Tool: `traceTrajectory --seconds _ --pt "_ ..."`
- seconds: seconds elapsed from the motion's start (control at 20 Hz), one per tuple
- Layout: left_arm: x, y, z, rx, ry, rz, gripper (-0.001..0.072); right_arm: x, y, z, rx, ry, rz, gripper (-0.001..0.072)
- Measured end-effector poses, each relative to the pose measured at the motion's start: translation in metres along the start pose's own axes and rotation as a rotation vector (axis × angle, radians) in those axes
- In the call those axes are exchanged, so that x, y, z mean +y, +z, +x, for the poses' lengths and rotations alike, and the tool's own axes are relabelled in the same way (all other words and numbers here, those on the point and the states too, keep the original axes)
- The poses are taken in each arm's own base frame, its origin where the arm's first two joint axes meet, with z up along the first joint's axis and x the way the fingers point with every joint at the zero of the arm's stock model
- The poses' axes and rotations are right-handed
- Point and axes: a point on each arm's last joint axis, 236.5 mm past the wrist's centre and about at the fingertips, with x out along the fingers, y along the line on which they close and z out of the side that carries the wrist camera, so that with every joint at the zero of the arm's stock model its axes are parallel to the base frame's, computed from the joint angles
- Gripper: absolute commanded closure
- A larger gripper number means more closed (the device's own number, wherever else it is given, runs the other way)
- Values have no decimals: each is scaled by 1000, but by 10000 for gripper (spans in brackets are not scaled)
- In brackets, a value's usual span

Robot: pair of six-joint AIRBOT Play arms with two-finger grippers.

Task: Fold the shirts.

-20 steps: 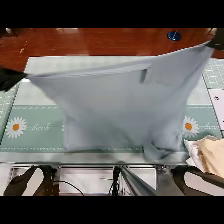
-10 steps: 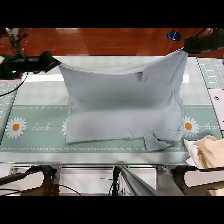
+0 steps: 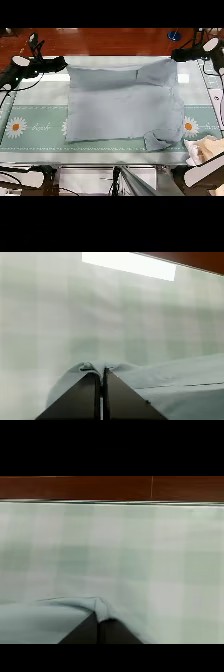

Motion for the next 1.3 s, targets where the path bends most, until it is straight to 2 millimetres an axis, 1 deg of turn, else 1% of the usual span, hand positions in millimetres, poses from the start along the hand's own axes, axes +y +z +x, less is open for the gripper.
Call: traceTrajectory --seconds 0.15,0.3,0.4,0.5,0.55,0.65,0.8,1.0,1.1,1.2,1.3 --pt "-2 -8 17 2 11 69 683 -2 -4 14 -4 5 2 693" --pt "-1 -20 30 19 17 100 683 -4 -7 20 -2 3 -6 694" --pt "0 -20 31 19 19 109 684 -2 -12 19 19 11 -10 694" --pt "0 -18 24 31 6 103 684 3 -22 12 74 28 -14 694" --pt "0 -19 18 46 -5 83 684 5 -30 7 112 31 -18 693" --pt "0 -30 7 113 -41 16 684 6 -47 -4 197 29 -5 693" --pt "-6 -57 -7 246 -100 -69 684 4 -76 -13 327 15 8 694" --pt "-12 -85 -10 363 -132 -150 684 -5 -113 -23 491 -23 15 693" --pt "-10 -100 -8 420 -128 -173 684 -11 -132 -26 568 -43 17 693" --pt "-6 -113 -9 468 -124 -187 684 -18 -144 -29 622 -73 16 693" --pt "-1 -119 -11 500 -122 -201 684 -28 -150 -33 653 -106 13 693"
